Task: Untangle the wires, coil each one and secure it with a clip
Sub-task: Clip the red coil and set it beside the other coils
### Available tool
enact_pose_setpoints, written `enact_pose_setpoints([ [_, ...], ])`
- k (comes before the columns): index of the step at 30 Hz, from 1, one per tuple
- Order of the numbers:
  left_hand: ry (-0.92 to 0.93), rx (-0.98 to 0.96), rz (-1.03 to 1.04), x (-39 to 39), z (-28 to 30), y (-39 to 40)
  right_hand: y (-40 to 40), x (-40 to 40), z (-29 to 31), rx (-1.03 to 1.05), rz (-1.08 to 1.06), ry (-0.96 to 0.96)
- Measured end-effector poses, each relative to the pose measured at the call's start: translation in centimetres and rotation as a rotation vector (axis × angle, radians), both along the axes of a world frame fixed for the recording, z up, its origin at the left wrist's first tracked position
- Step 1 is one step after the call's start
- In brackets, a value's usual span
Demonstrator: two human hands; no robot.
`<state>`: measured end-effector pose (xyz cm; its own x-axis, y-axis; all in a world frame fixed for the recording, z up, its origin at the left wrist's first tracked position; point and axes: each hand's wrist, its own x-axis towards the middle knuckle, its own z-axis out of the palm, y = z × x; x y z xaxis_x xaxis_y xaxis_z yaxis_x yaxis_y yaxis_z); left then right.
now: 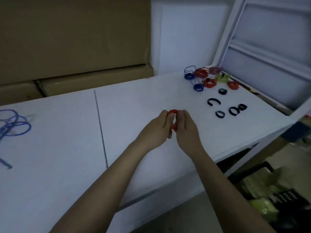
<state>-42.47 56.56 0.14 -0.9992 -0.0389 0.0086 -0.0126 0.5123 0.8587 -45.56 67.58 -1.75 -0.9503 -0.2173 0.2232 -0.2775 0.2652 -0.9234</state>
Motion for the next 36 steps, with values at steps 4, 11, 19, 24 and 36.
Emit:
enact_pose_setpoints([
  [4, 0.033, -0.065, 0.005, -5.3, -0.4, 3.4, 4.3, -5.0, -0.6, 0.05, -0.035, 0.035],
  [11, 0.123, -0.01, -0.052, -15.8, -0.7, 8.0, 9.6, -14.2, -0.2, 0.139, -0.08, 0.104],
  [19, 0.193, 0.19, 0.014, -24.8, 0.7, 13.2, 15.2, -23.4, 1.7, 0.093, -0.045, 0.104],
  [24, 0.124, 0.33, 0.084, -28.3, 0.6, 15.8, 17.8, -27.7, 1.7, 0.054, -0.018, 0.092],
  [36, 0.034, 0.37, 0.312, -29.8, -0.5, 19.8, 20.6, -34.7, 0.3, 0.147, 0.343, 0.135],
])
